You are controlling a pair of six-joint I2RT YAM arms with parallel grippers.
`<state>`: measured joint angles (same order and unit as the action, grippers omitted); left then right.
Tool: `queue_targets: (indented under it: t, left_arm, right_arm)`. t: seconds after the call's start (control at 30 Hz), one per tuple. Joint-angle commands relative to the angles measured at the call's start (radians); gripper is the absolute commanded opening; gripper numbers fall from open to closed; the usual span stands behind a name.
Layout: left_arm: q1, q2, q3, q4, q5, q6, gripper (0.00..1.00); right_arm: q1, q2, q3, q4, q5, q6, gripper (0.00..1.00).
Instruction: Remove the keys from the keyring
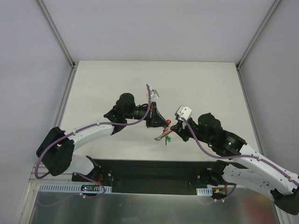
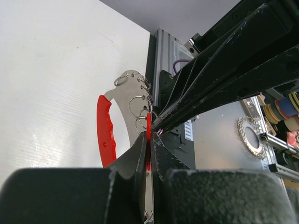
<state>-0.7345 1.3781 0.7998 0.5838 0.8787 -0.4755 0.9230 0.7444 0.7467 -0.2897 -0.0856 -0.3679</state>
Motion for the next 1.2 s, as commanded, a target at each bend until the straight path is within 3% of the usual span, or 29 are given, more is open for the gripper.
queue_targets:
  t: [0.0, 0.3, 0.37, 0.53, 1.17]
  left_arm:
    - [0.020, -0.060, -0.025, -0.015, -0.073, 0.017, 0.00]
    - [0.050, -0.048, -0.034, -0.001, -0.055, -0.049, 0.00]
    - [0.052, -0.042, -0.048, 0.025, -0.049, -0.077, 0.00]
    - [0.058, -0.025, -0.083, 0.157, -0.029, -0.176, 0.00]
    - [0.103, -0.011, -0.040, 0.119, -0.007, -0.196, 0.00]
  right_arm:
    - [-0.009, -0.040, -0.003, 0.070, 0.049, 0.037, 0.00]
    - [-0.010, -0.151, -0.110, 0.240, 0.117, 0.098, 0.00]
    - [-0.010, -0.158, -0.115, 0.262, 0.183, 0.100, 0.01]
    - [-0.012, -0.162, -0.132, 0.330, 0.181, 0.101, 0.00]
    - [-0.012, -0.093, -0.095, 0.494, 0.257, 0.179, 0.00]
